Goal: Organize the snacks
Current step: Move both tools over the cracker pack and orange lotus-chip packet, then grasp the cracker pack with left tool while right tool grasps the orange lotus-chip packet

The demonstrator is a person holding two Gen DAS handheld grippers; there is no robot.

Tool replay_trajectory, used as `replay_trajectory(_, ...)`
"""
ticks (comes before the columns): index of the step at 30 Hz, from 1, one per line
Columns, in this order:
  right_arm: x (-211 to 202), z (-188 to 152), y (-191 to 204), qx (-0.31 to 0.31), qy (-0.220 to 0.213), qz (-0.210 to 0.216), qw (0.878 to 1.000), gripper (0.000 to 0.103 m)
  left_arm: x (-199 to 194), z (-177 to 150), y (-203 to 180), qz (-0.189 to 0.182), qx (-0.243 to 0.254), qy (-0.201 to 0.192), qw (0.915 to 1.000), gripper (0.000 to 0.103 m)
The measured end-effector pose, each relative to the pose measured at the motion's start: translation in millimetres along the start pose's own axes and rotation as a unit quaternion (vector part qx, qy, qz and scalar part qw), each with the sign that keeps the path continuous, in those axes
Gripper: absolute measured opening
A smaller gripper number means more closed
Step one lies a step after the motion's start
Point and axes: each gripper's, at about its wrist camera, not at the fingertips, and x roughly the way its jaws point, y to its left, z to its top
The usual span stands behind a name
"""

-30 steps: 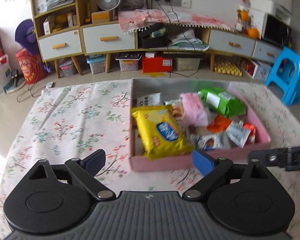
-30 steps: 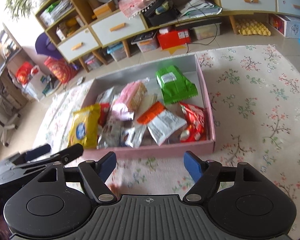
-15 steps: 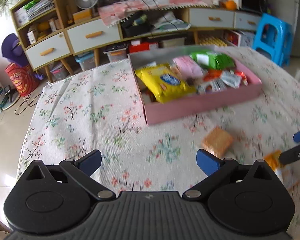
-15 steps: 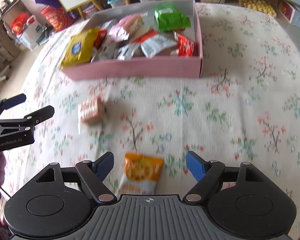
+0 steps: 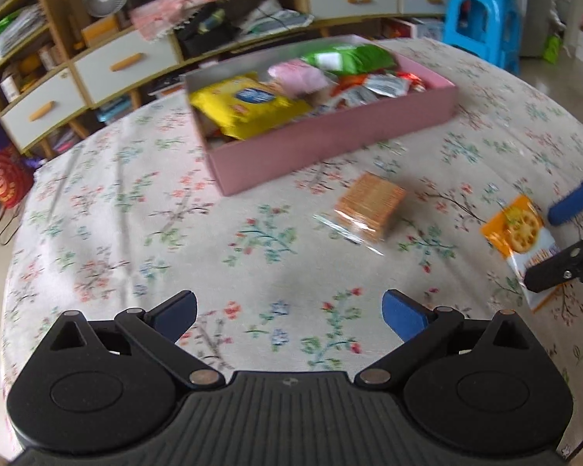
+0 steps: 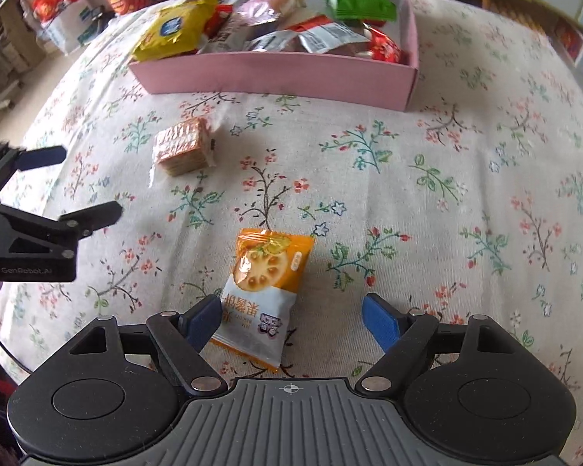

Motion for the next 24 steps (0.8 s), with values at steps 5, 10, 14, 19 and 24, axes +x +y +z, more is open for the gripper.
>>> replay_trajectory(5, -1, 1, 1, -0.028, -0.011, -0.010, 0.999, 0.068, 5, 1, -9, -0.019, 0.013, -0.007, 0.9997, 0.102)
replay_trajectory(10, -4, 5, -6, -0.031, -0.030, 0.001, 0.999, 0.036, 10, 5, -10, -0.035, 0.001, -0.015, 0.9993, 0.101)
replay_trajectory(14, -1, 11, -14, -0.019, -0.048, 0.003, 0.999, 0.035, 13, 12, -12, -0.047, -0.007, -0.022, 0.9986, 0.092)
replay_trajectory(19, 5, 20, -26, -0.023, -0.096, 0.015, 0.995, 0.035, 18, 20, -12, -0.059, -0.018, -0.031, 0.9976, 0.076)
replay_trajectory(24, 12, 30, -37, -0.030, -0.128, 0.043, 0.990, 0.035, 21, 25, -13, -0.066, -0.021, -0.044, 0.9966, 0.066)
